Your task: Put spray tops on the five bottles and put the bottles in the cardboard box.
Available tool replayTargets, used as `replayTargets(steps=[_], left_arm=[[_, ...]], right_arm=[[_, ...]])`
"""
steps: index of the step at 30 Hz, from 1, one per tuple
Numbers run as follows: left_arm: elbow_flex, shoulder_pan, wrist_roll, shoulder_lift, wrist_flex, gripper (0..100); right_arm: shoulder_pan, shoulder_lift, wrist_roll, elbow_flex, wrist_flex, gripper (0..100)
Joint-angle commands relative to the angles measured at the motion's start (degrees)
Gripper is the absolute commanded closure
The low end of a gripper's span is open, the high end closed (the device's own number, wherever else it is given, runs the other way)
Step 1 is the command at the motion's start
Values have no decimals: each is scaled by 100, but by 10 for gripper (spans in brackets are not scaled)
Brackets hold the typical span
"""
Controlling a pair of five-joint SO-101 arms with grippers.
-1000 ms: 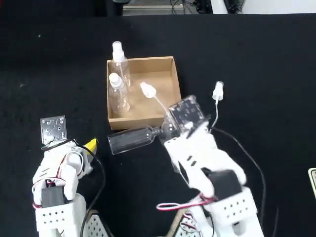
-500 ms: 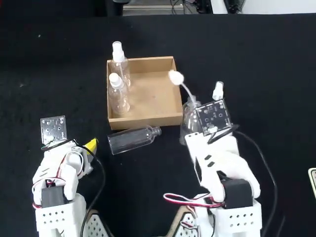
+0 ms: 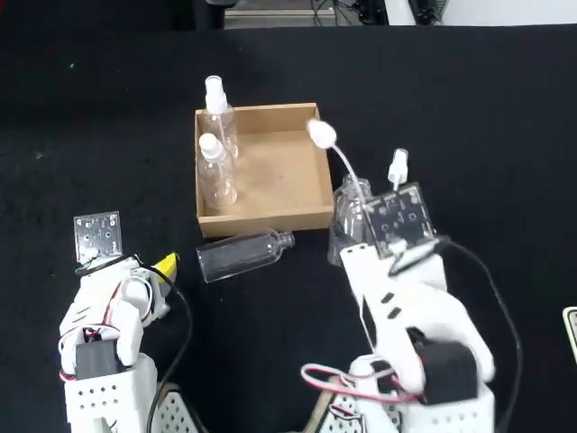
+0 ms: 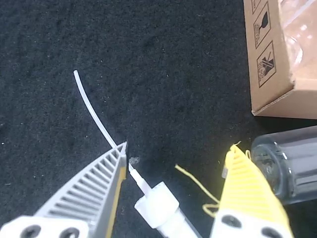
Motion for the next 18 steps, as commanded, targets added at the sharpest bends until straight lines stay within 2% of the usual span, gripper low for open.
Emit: replayTargets(steps=[1,7,13,18], left_arm=[[-57,-57,18,-18,-97,711],[-180,-66,26,-18,-88,711],[-1059,-374,70,-18,-105,711],[-1868,-374,114,18,-615,711]], right_arm=[[-360,-119,18,-954,325,987],[-914,-119,-18,-1560,396,987],[-1697,-119,-18,-2009,360,987],[-2585,-110,-26,-2088,158,987]])
